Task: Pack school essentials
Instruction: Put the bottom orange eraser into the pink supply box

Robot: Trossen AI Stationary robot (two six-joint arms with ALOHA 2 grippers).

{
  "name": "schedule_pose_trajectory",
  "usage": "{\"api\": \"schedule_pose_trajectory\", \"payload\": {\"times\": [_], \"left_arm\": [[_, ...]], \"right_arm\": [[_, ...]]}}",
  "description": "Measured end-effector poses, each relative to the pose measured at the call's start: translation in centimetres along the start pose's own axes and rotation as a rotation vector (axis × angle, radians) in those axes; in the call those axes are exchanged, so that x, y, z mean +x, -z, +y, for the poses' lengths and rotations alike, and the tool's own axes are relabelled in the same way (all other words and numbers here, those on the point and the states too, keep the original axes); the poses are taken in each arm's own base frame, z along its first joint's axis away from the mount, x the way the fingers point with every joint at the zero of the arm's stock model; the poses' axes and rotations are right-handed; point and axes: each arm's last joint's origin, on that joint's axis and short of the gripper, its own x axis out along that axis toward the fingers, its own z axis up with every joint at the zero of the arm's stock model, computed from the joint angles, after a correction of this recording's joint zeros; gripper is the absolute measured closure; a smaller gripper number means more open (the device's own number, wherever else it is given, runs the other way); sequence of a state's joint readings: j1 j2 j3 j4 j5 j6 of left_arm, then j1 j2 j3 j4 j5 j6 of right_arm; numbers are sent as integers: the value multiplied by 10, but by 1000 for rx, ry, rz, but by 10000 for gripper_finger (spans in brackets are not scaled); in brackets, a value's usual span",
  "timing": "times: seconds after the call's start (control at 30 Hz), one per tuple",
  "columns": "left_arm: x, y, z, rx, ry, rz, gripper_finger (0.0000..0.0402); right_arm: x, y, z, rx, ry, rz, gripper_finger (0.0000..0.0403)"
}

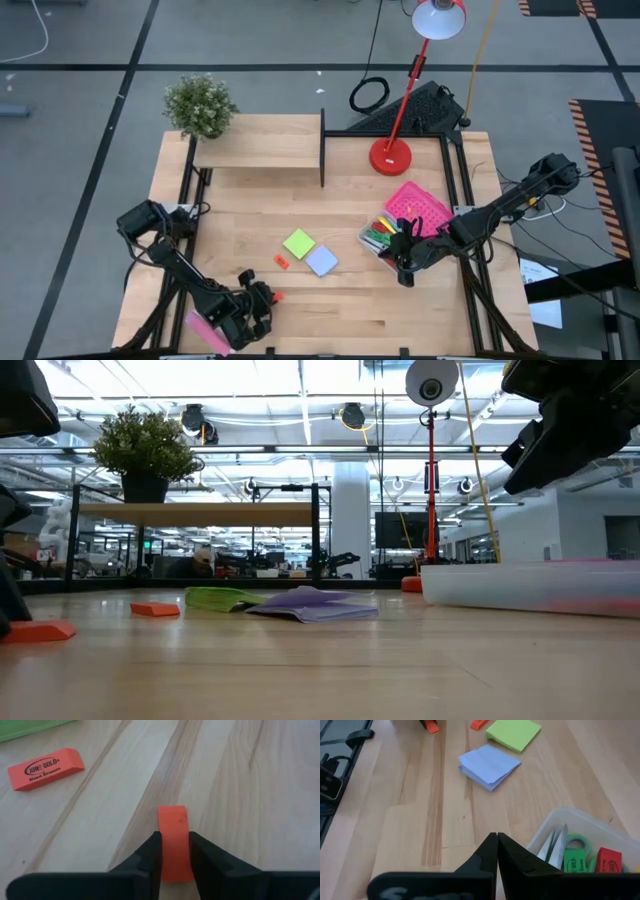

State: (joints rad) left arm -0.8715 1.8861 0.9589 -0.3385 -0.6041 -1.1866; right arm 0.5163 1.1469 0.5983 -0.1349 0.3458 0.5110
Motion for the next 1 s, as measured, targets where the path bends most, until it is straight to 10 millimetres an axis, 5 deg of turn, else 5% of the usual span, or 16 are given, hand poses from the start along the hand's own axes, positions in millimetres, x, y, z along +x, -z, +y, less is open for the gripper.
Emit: {"api": "schedule_pose_trajectory", "payload": {"times": [0.4,0.67,1.0], "left_arm": [[-32,-52,8,102,21,-223,308],[-22,-88,4,147,163,-289,307],[-13,-115,7,159,359,-262,307]], "right_arm": [[25,-20,21,-131,-101,-219,387],[67,-36,68,-601,-86,-204,331],[109,-62,104,-826,68,-257,250]]}}
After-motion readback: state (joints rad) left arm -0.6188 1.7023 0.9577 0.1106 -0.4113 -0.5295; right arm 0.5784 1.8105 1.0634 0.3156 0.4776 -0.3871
